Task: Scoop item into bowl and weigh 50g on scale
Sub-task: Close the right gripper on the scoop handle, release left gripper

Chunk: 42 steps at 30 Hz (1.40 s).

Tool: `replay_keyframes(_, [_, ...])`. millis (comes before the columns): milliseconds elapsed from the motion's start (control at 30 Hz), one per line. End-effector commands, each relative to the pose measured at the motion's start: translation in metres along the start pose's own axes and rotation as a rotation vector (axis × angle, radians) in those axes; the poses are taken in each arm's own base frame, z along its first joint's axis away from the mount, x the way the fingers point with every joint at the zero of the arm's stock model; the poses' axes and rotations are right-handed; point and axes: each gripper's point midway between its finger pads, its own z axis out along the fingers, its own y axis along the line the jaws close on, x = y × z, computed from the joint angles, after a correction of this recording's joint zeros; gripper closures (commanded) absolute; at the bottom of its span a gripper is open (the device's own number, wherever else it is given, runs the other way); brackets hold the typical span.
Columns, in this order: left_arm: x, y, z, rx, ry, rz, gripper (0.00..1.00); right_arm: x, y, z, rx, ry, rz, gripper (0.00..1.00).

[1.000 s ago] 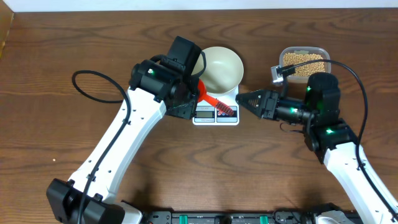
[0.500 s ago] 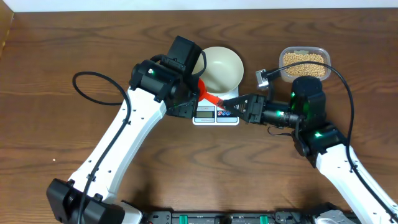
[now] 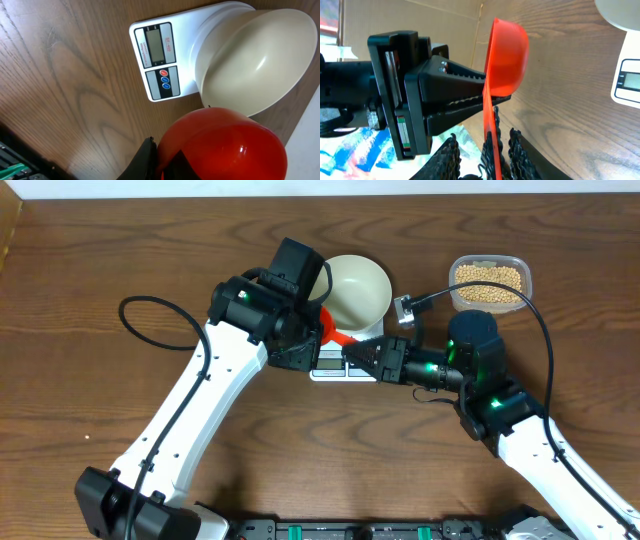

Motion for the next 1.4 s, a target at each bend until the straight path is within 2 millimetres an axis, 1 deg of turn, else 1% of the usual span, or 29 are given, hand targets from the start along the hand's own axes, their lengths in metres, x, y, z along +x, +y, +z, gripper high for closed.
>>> replay_keyframes(0, [0.0007,0.004,0.0018,-0.018,0.001,-0.015,0.93,-0.0087,0.003,0.0021,0.015,-0.038,-0.009,0.69])
replay_keyframes(167, [0.0002,0.0053,0.0018,-0.023,-0.001,-0.015,0.93,-0.0136,0.0001,0.0014,0.03,-0.064,-0.008,0.69])
replay_keyframes(400, [0.0002,0.0053,0.0018,-0.023,-0.001,-0.015,0.93,-0.014,-0.0002,0.0014,0.032,-0.066,-0.009,0.7])
replay_keyframes(667, [0.0,0.0061,0.0018,-0.026,-0.002,-0.015,0.93,-0.014,-0.0002,0.0014,0.032,-0.066,-0.008,0.76])
replay_keyframes(867, [0.0,0.0062,0.0018,-0.026,-0.002,-0.015,0.93,-0.012,0.0007,0.0025,0.03,-0.06,-0.01,0.79])
replay_keyframes(1000, [-0.0001,0.0065,0.0017,-0.028,-0.002,-0.016,0.92,-0.0111,0.001,0.003,0.03,-0.057,-0.01,0.83])
replay_keyframes(1133, [-0.0008,0.0087,0.0017,-0.037,-0.005,-0.017,0.93,-0.0111,0.0011,0.003,0.029,-0.058,-0.011,0.89])
replay_keyframes(1267, [-0.0008,0.0087,0.0017,-0.037,-0.005,-0.017,0.93,-0.0112,0.0011,0.003,0.03,-0.058,-0.011,0.98])
replay_keyframes(1367, [-0.0008,0.0087,0.0017,-0.037,-0.005,-0.017,0.93,-0.0112,0.0011,0.003,0.03,-0.058,-0.011,0.99])
